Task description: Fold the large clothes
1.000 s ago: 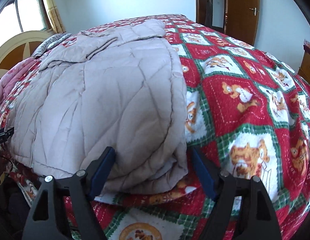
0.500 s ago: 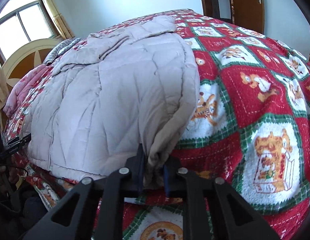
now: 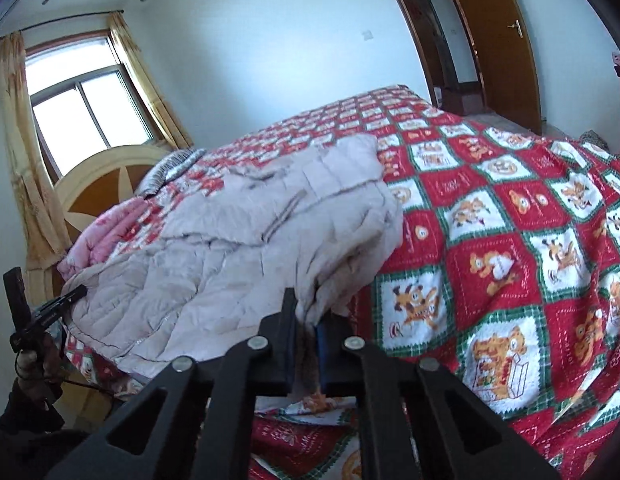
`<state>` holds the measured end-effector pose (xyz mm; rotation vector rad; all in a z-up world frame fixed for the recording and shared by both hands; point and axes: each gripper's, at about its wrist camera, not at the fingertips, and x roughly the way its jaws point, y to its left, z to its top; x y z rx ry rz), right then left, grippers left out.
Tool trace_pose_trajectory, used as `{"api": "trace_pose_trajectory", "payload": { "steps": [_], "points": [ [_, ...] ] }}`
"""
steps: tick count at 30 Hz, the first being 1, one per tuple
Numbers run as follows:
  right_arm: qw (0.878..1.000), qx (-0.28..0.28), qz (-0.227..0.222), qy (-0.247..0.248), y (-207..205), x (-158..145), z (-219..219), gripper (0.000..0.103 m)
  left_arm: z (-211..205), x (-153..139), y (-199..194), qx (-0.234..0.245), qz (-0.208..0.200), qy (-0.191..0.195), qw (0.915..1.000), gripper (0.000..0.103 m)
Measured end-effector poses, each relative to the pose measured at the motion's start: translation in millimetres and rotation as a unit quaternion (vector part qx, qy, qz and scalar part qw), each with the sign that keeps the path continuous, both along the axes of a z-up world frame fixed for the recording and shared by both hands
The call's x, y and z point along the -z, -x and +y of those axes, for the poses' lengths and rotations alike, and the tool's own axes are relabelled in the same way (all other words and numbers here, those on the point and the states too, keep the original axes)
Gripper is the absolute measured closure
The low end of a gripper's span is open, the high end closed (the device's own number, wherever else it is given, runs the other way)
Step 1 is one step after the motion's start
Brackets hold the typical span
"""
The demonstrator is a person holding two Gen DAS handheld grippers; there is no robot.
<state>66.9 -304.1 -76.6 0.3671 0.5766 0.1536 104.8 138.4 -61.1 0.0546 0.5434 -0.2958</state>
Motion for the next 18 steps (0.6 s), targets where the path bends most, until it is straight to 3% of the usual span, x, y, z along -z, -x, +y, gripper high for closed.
{"api": "trace_pose_trajectory", "payload": {
  "steps": [5,9,15,18],
  "points": [
    [0.998,0.01,-0.059,0.016,-26,-44,-3,0.093,-6,-35,-33,0.011,-0.059,-0.029,0.9977,0.093],
    [0.997,0.028,-0.072,0.008,-83,-56,-12,0.093,-7,-47,-97,0.006,-0.065,-0.011,0.9978,0.093],
    [0.996,0.062,-0.061,0.016,-165,-63,-20,0.094,-21,-51,-191,-0.004,-0.034,-0.029,0.999,0.089],
    [0.997,0.068,-0.047,0.007,-192,-62,-33,0.094,-2,-57,-210,0.017,-0.002,0.019,0.9997,0.081]
  ]
}}
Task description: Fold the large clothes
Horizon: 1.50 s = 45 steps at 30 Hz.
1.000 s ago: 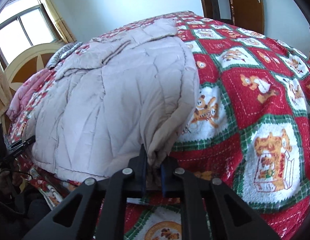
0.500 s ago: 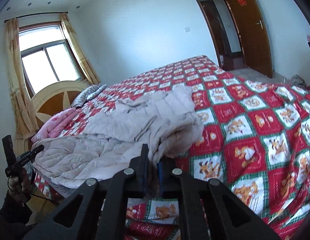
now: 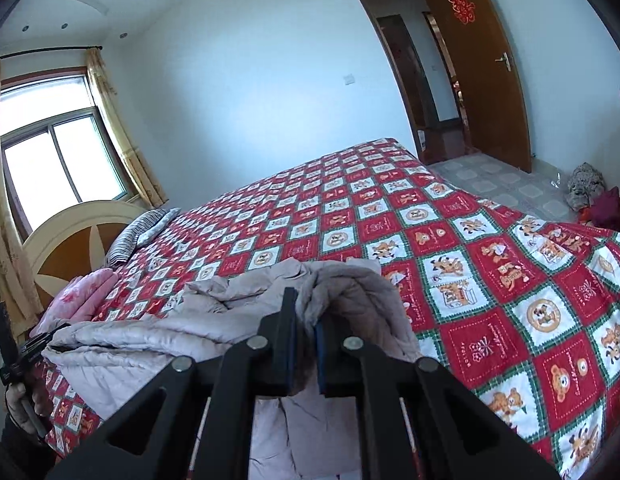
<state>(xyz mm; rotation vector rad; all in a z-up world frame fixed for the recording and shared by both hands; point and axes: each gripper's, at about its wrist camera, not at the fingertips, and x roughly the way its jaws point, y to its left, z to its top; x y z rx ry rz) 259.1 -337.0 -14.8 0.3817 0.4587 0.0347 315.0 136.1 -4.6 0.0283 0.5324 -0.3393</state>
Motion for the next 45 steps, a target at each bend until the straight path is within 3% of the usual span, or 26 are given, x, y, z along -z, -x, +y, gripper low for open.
{"api": "trace_pose_trajectory", "payload": {
  "steps": [4,8,11,16,18,19,21,22,23,24,25,30,36,38,39,40,41,42,43,45],
  "points": [
    [1.0,0.005,0.016,0.009,-33,6,-3,0.094,17,-9,-11,0.027,0.015,0.053,0.9981,0.08],
    [0.999,0.016,0.031,0.002,-67,15,-4,0.094,15,-29,-27,0.011,-0.007,0.075,0.9971,0.079],
    [0.999,0.025,0.047,0.009,-95,20,-1,0.094,1,-33,-51,-0.01,-0.014,0.054,0.9984,0.078],
    [0.997,0.037,0.068,-0.013,-126,30,-10,0.094,-6,-1,-102,-0.05,0.037,0.013,0.998,0.077],
    [0.996,0.033,0.082,0.001,-140,37,-5,0.094,-11,16,-119,-0.068,0.06,-0.011,0.9959,0.077],
    [0.995,0.035,0.089,0.01,-147,40,-2,0.094,-8,23,-128,-0.066,0.083,0.006,0.9943,0.076],
    [0.994,0.038,0.103,0.016,-160,49,-2,0.094,18,30,-141,-0.051,0.127,0.112,0.9842,0.065],
    [0.993,0.04,0.11,0.013,-166,54,-4,0.094,31,27,-143,-0.057,0.125,0.145,0.9799,0.051],
    [0.992,0.041,0.116,0.012,-172,57,-5,0.094,39,20,-142,-0.082,0.106,0.144,0.9805,0.022],
    [0.992,0.04,0.12,0.016,-177,60,-4,0.094,45,10,-139,-0.109,0.083,0.132,0.9818,0.011],
    [0.992,0.035,0.122,0.018,-181,61,-2,0.094,48,4,-138,-0.116,0.068,0.131,0.9824,0.007],
    [0.99,0.036,0.129,0.054,-211,63,14,0.094,14,-3,-148,-0.091,0.058,0.066,0.992,0.007],
    [0.986,0.062,0.142,0.065,-244,77,14,0.094,-63,30,-148,-0.043,0.048,-0.004,0.9979,0.007],
    [0.987,0.062,0.141,0.05,-248,77,10,0.088,-91,45,-148,-0.034,0.042,-0.043,0.9976,0.007],
    [0.988,0.064,0.136,0.033,-246,74,7,0.077,-105,54,-148,-0.038,0.03,-0.071,0.9963,0.007],
    [0.99,0.062,0.126,0.02,-241,69,5,0.058,-115,61,-148,-0.042,0.021,-0.094,0.9945,0.007],
    [0.992,0.06,0.11,0.012,-235,61,6,0.048,-124,69,-151,-0.052,0.014,-0.115,0.9919,0.007],
    [0.994,0.066,0.09,0.013,-227,52,7,0.027,-130,77,-155,-0.069,0.01,-0.13,0.9891,0.007],
    [0.994,0.079,0.067,0.023,-214,41,10,0.019,-133,83,-160,-0.08,0.009,-0.133,0.9878,0.007],
    [0.995,0.077,0.046,0.035,-196,26,22,0.019,-136,93,-170,-0.103,0.013,-0.139,0.9849,0.007]
  ]
}}
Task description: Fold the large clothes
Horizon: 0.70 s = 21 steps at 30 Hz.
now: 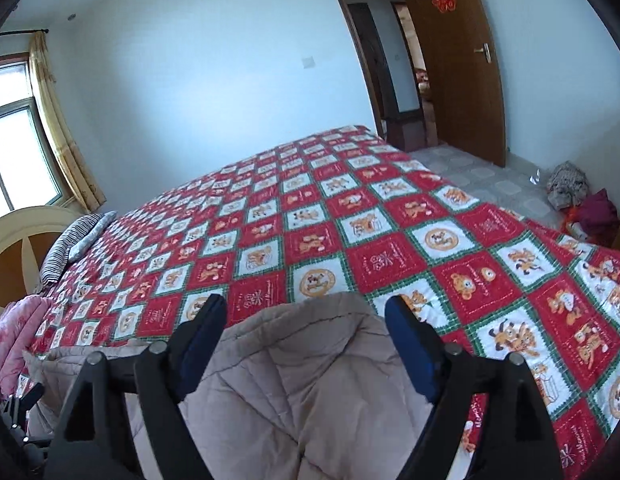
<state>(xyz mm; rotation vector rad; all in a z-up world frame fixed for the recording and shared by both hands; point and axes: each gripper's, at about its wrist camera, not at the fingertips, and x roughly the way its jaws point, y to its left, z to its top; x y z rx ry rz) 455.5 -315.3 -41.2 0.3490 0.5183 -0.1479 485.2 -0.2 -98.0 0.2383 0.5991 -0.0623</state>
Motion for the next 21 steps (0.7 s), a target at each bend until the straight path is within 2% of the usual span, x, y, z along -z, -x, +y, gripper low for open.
{"api": "trace_pose_trajectory", "payload": {
  "steps": [2,6,9,13,15,21],
  "points": [
    [0.999,-0.035,-0.005,0.013,9,-2,24,0.019,0,8,-9,-0.024,0.006,0.002,0.9997,0.007],
    [0.987,-0.108,0.017,0.118,12,25,90,0.019,4,18,-25,-0.074,0.02,0.011,0.997,0.007],
    [0.981,-0.109,0.031,0.16,0,48,102,0.02,10,19,-39,-0.096,0.044,0.027,0.994,0.007],
    [0.982,-0.09,0.086,0.141,-30,74,86,0.02,11,21,-53,-0.094,0.065,0.033,0.9929,0.006],
    [0.985,-0.084,0.092,0.12,-34,83,76,0.02,10,27,-57,-0.09,0.067,0.035,0.9931,0.004],
    [0.983,-0.084,0.106,0.125,-37,98,75,0.017,1,45,-60,-0.081,0.051,0.024,0.9951,0.001]
  ]
}}
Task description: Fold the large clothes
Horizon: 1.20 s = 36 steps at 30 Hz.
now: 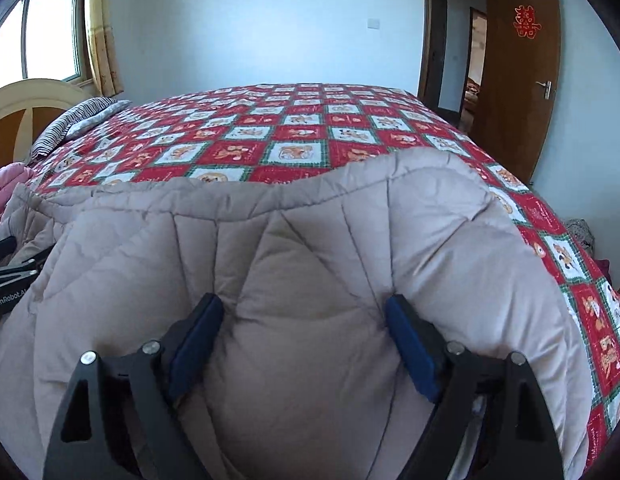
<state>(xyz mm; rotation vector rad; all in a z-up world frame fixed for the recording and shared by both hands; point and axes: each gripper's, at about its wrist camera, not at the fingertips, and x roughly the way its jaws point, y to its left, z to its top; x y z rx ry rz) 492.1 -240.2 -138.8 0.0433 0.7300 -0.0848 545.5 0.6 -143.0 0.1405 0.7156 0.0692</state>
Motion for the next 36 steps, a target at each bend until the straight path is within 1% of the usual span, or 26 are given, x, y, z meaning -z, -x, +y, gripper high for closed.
{"api": "trace_pose_trajectory", "payload": {
  "steps": [7,24,36],
  "points": [
    [1.0,0.005,0.014,-0.002,-4,10,-1,0.014,1,10,-4,0.002,0.01,0.013,0.9999,0.001],
    [0.999,0.009,0.048,0.021,-16,22,6,0.008,-4,18,-11,-0.001,0.024,-0.002,0.9997,0.001],
    [0.998,0.012,0.057,0.035,-19,23,9,0.008,-4,19,-10,-0.003,0.022,-0.005,0.9997,0.001]
  ]
}}
